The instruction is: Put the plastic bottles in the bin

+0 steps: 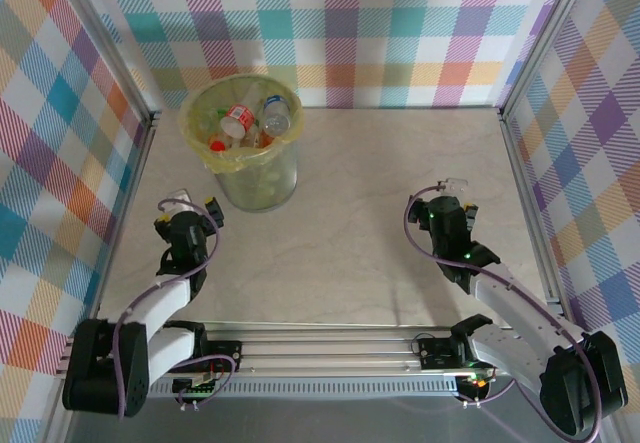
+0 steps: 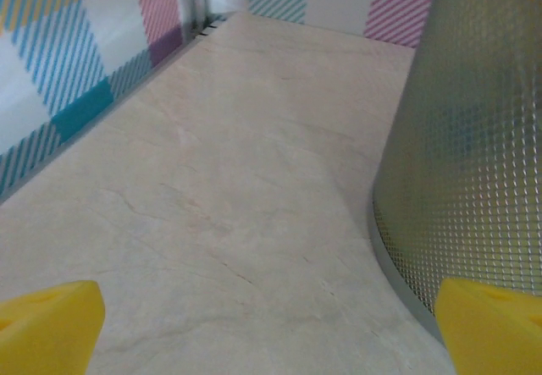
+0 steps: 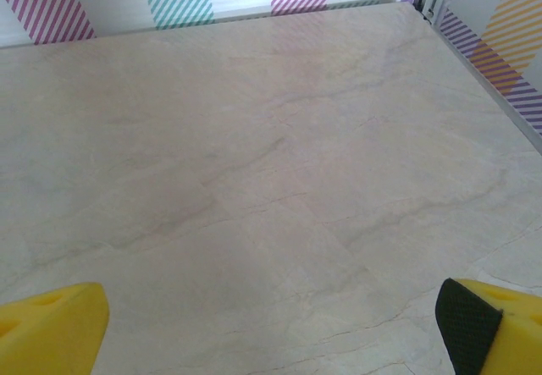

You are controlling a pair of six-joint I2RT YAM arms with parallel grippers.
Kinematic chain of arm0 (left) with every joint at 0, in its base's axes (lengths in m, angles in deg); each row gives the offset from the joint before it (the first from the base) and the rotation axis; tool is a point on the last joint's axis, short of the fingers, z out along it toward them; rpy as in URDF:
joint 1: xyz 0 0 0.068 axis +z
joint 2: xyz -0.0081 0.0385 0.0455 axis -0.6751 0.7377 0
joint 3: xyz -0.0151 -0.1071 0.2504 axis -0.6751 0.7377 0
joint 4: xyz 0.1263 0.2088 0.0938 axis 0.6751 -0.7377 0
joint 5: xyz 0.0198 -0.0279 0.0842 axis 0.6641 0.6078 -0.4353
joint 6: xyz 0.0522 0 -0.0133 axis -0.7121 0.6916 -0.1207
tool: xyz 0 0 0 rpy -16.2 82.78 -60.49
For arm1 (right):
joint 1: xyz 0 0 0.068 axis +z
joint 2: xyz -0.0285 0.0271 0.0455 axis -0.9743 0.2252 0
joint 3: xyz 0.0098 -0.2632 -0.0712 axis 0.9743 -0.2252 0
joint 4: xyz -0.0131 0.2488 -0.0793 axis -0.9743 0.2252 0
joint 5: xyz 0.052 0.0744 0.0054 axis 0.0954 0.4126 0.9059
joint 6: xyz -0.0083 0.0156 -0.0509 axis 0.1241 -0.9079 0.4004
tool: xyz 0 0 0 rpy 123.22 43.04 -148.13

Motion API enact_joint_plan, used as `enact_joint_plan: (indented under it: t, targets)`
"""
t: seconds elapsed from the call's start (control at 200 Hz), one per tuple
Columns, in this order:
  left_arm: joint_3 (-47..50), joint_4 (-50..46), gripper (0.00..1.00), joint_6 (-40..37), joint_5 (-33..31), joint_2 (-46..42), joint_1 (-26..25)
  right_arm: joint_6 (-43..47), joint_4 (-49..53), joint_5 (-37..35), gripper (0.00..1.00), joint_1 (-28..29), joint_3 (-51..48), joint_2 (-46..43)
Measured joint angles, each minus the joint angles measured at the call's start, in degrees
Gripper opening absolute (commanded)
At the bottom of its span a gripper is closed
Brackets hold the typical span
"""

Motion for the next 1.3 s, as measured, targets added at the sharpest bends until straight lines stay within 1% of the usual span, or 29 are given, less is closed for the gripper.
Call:
enact_joint_plan:
  t: [0.21,0.325,0.45,0.65,0.74,0.845,1.095,1.195,1.305]
  targets:
    - [-0.02,6.21,1.0,-2.01,5.68,7.54,0.31,0.22,-0.79,0.13,1.0,-0.9,-0.42,0.96]
    - [-0.35,7.26,1.0,-2.75,8.72,10.56,0.31,0.44,-1.86,0.35,1.0,-1.46,-0.96,1.46]
    - [-0.76,10.49,1.0,-3.28,11.98,13.81,0.33,1.09,-3.54,0.61,1.0,-2.21,-1.84,2.19]
    - [-2.8,14.53,1.0,-4.66,16.55,21.38,0.33,2.01,-6.67,1.46,1.0,-3.82,-3.78,2.62]
    - [-5.14,12.55,1.0,-5.51,18.58,24.06,0.33,2.84,-8.48,1.92,1.0,-4.87,-4.66,2.54]
    - [-6.82,11.67,1.0,-5.81,19.96,24.37,0.61,3.65,-11.54,2.89,1.0,-6.49,-6.62,1.73]
    - [-7.37,10.8,1.0,-5.9,20.22,24.37,0.68,6.73,-19.37,6.67,1.0,-12.02,-11.06,1.03]
    - [-7.37,10.8,1.0,-5.88,20.22,24.37,0.68,7.72,-23.39,9.18,1.0,-13.94,-11.89,3.1]
    - [-7.37,10.8,1.0,-5.9,20.22,24.37,0.68,8.52,-28.15,12.22,1.0,-15.08,-12.02,7.48]
